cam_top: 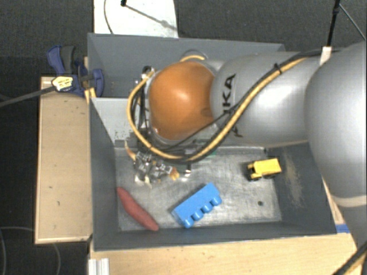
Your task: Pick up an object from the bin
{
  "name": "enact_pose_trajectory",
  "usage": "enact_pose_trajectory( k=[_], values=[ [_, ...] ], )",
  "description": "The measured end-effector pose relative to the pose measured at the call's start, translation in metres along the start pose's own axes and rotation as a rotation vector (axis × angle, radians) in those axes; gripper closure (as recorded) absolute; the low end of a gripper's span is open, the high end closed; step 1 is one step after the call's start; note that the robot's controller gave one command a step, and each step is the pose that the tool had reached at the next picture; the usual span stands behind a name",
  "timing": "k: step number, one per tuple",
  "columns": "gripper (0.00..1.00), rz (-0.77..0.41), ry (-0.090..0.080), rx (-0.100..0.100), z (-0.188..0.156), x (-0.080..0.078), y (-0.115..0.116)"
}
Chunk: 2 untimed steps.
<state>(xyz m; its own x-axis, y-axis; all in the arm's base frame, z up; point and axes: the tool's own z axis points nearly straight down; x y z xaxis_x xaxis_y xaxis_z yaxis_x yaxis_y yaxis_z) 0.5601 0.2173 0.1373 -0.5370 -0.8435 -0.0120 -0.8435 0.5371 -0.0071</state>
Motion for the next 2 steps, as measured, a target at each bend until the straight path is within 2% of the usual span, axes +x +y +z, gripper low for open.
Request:
enact_pose_trajectory(
  k=[1,2],
  values=[
    [1.00,-0.002,0.011,-0.009,0.037,0.003,0.003],
    [1.00,-0.108,0.019,-0.021,0.061,0.003,-0.011]
  ],
)
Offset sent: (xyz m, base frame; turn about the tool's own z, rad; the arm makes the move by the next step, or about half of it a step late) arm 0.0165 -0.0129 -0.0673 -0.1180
